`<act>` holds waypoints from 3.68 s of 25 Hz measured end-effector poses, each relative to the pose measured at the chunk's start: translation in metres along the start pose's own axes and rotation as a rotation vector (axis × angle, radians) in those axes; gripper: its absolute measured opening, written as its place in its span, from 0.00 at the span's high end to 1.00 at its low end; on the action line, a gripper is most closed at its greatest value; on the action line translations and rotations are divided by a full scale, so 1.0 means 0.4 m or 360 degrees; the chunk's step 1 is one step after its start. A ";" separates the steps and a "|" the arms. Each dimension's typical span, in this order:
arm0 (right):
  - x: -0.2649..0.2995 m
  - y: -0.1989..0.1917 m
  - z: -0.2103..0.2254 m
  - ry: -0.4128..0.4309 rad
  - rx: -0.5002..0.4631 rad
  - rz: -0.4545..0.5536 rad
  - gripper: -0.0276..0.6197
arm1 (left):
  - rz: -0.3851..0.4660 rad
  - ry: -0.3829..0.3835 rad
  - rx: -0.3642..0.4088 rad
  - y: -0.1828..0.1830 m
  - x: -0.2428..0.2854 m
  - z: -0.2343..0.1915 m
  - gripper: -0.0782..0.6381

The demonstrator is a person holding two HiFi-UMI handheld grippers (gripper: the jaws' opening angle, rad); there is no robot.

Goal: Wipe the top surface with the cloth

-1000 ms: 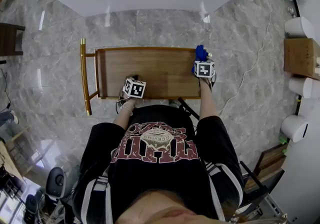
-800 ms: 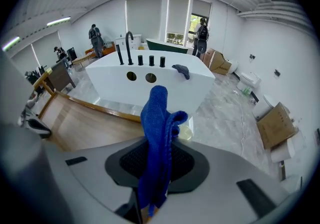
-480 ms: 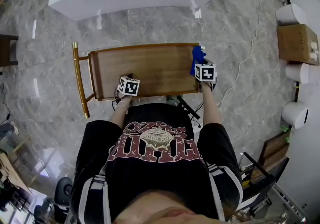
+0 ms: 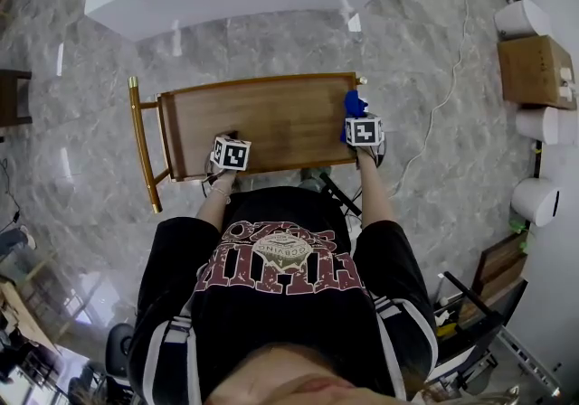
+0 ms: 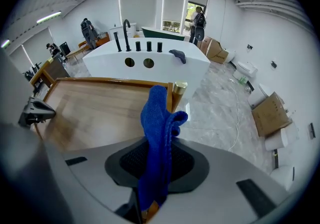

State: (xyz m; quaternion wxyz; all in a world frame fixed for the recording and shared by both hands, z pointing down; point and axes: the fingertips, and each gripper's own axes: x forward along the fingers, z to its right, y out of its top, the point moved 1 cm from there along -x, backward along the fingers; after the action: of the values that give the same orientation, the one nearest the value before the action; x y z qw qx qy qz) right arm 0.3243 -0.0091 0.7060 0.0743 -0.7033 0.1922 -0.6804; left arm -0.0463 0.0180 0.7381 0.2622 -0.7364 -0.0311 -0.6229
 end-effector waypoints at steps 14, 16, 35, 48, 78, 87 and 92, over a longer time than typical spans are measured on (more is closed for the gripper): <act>0.016 0.009 -0.033 -0.0108 -0.0123 0.0050 0.82 | 0.0046 -0.0026 -0.0034 0.001 -0.001 -0.003 0.82; 0.025 0.005 -0.049 -0.0103 -0.0153 0.0037 0.82 | 0.0047 -0.0028 -0.0038 0.002 0.001 -0.005 0.82; 0.039 0.033 -0.195 0.0001 0.0006 0.0066 0.82 | 0.0075 -0.0057 -0.0059 0.009 0.000 -0.014 0.82; 0.043 0.052 -0.291 0.0100 -0.0068 0.0060 0.82 | 0.0105 -0.0064 -0.0059 0.008 -0.002 -0.013 0.82; 0.060 0.083 -0.508 0.0329 -0.0248 0.0075 0.82 | 0.0170 -0.0105 0.0061 -0.023 -0.021 0.008 0.82; 0.057 0.093 -0.533 0.0362 -0.0283 0.0089 0.82 | 0.0143 -0.0146 -0.0040 -0.047 -0.033 0.015 0.82; 0.063 0.100 -0.570 0.0408 -0.0303 0.0099 0.82 | 0.0125 -0.0124 -0.0081 -0.075 -0.036 -0.006 0.82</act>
State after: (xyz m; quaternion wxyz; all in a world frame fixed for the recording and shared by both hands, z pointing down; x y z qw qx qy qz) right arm 0.0927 -0.0194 0.7291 0.0032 -0.6083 0.2855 -0.7406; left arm -0.0629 0.0468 0.7352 0.2662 -0.7671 0.0036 -0.5836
